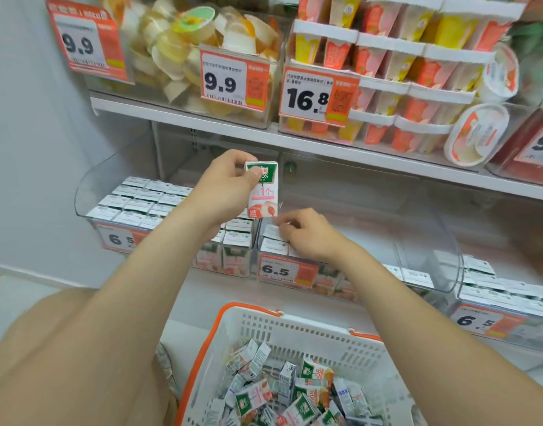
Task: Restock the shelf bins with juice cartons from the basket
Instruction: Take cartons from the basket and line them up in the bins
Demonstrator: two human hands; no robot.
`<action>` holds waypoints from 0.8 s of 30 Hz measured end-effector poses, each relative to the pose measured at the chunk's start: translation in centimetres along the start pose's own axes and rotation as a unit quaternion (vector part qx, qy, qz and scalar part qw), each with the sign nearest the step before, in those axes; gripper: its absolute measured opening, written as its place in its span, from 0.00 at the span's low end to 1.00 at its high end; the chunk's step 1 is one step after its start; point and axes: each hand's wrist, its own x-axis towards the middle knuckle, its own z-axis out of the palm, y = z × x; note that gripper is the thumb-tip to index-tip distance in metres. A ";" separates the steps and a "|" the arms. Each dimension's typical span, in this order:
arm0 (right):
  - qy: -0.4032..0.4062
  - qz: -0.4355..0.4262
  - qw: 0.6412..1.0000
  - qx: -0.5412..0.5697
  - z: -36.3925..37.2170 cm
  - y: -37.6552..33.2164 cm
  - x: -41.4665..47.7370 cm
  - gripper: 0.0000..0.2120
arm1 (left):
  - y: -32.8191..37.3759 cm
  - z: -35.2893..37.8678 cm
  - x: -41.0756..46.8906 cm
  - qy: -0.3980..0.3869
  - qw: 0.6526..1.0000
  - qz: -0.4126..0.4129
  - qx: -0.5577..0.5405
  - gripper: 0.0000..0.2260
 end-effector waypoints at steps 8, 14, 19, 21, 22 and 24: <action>-0.095 0.011 0.989 -0.116 0.1 0.4 0.8 0.16 | -0.4 -1.5 -0.7 0.003 1.000 0.001 -0.001 0.07; 0.259 -0.065 0.961 0.065 -0.8 -4.2 -1.4 0.11 | -0.8 -3.6 -1.2 0.005 1.000 0.003 0.012 0.09; 0.097 -0.176 0.978 0.051 -0.9 -11.1 -1.8 0.25 | -0.2 -7.0 -1.4 -0.058 0.996 0.046 0.040 0.14; 0.080 -0.191 0.978 -0.006 -0.3 -12.6 -0.4 0.16 | -0.5 -9.0 -1.0 -0.073 0.995 0.039 0.046 0.14; 0.091 -0.194 0.977 -0.012 0.1 -13.3 0.3 0.11 | -0.9 -10.0 -0.7 -0.075 0.995 0.030 0.055 0.14; 0.116 -0.173 0.978 0.008 1.5 -14.2 2.0 0.09 | -2.3 -12.4 0.3 -0.056 0.989 0.007 0.136 0.16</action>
